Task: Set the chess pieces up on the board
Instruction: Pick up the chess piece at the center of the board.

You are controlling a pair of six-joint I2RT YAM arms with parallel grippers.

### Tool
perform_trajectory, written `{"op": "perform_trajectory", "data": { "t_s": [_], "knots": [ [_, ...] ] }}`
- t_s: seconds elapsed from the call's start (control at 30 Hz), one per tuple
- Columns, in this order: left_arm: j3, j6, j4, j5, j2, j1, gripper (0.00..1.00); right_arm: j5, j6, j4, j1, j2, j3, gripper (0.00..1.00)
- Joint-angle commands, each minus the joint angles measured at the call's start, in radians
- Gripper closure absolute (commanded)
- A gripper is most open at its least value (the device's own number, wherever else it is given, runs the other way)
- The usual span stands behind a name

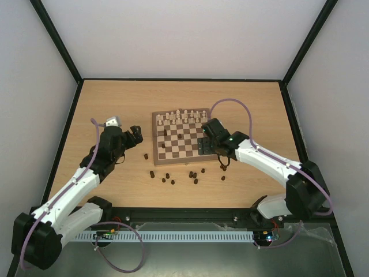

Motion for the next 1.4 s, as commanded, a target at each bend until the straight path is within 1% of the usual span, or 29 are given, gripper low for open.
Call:
{"op": "perform_trajectory", "data": {
  "t_s": [0.0, 0.1, 0.23, 0.37, 0.57, 0.63, 0.73, 0.83, 1.0, 1.37],
  "knots": [
    [0.017, -0.032, -0.089, 0.039, -0.104, -0.017, 0.01, -0.048, 0.034, 0.010, -0.002, -0.111, -0.079, 0.15],
    [0.016, -0.022, -0.122, 0.001, -0.169, -0.018, 0.01, -0.070, 0.029, 0.025, -0.002, -0.123, -0.096, 0.24],
    [0.000, -0.011, -0.119, -0.027, -0.206, -0.018, 0.01, -0.031, 0.010, 0.024, -0.001, -0.093, -0.081, 0.33],
    [0.015, -0.001, -0.130, 0.006, -0.166, -0.018, 0.01, 0.027, 0.007, 0.037, -0.001, -0.057, -0.055, 0.34],
    [0.001, 0.020, -0.093, 0.048, -0.151, -0.018, 0.00, 0.087, -0.007, 0.018, -0.017, 0.072, 0.057, 0.35],
    [-0.006, 0.018, -0.084, 0.052, -0.150, -0.018, 0.01, 0.080, -0.011, 0.018, -0.053, 0.102, 0.074, 0.36],
    [-0.010, 0.026, -0.087, 0.041, -0.141, -0.018, 0.00, 0.023, -0.025, 0.038, -0.133, 0.141, 0.067, 0.40],
    [-0.010, 0.041, -0.097, 0.028, -0.125, -0.018, 0.00, 0.022, -0.039, 0.050, -0.194, 0.166, 0.068, 0.41],
    [-0.022, 0.055, -0.092, 0.026, -0.118, -0.018, 0.00, -0.001, -0.050, 0.067, -0.252, 0.207, 0.056, 0.45],
    [-0.034, 0.070, -0.077, 0.014, -0.096, -0.018, 0.00, -0.011, -0.051, 0.081, -0.280, 0.291, 0.062, 0.63]
  ]
}}
